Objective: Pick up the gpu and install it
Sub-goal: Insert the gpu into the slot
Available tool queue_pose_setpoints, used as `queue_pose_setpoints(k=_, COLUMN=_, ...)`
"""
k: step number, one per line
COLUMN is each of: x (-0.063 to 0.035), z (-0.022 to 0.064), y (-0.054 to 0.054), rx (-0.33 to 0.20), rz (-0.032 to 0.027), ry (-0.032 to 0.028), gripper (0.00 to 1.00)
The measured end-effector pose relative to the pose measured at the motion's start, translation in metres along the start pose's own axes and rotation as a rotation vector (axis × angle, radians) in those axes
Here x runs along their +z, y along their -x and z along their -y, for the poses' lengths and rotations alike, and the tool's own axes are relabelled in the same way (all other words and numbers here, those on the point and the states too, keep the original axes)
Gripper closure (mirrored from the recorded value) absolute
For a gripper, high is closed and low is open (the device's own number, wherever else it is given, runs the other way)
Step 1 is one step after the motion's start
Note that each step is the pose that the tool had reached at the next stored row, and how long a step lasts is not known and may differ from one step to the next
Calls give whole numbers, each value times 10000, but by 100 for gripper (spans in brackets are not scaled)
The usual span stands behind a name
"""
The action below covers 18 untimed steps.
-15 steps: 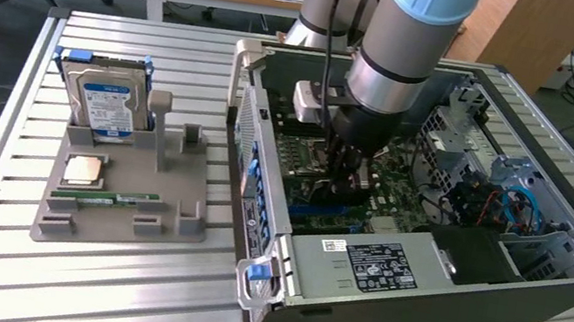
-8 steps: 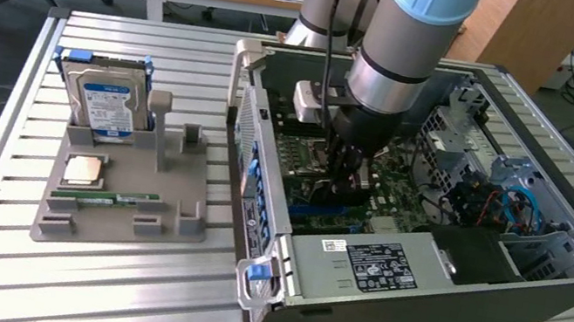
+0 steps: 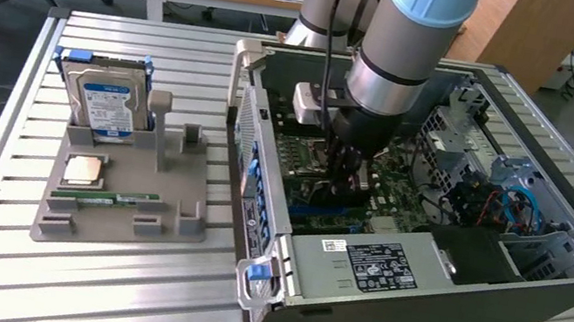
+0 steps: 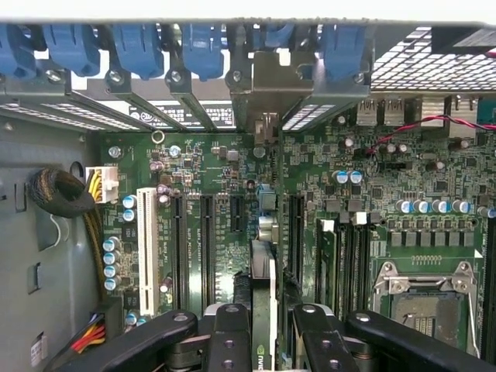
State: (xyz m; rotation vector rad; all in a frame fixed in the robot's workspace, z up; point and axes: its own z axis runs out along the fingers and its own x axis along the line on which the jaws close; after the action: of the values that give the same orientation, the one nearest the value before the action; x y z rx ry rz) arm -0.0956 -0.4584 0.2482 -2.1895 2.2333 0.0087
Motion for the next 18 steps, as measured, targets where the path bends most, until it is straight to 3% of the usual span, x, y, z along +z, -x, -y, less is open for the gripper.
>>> queue_pose_setpoints(k=18, x=25, z=-1, y=0, rx=0, rz=-7, ry=1, gripper=74)
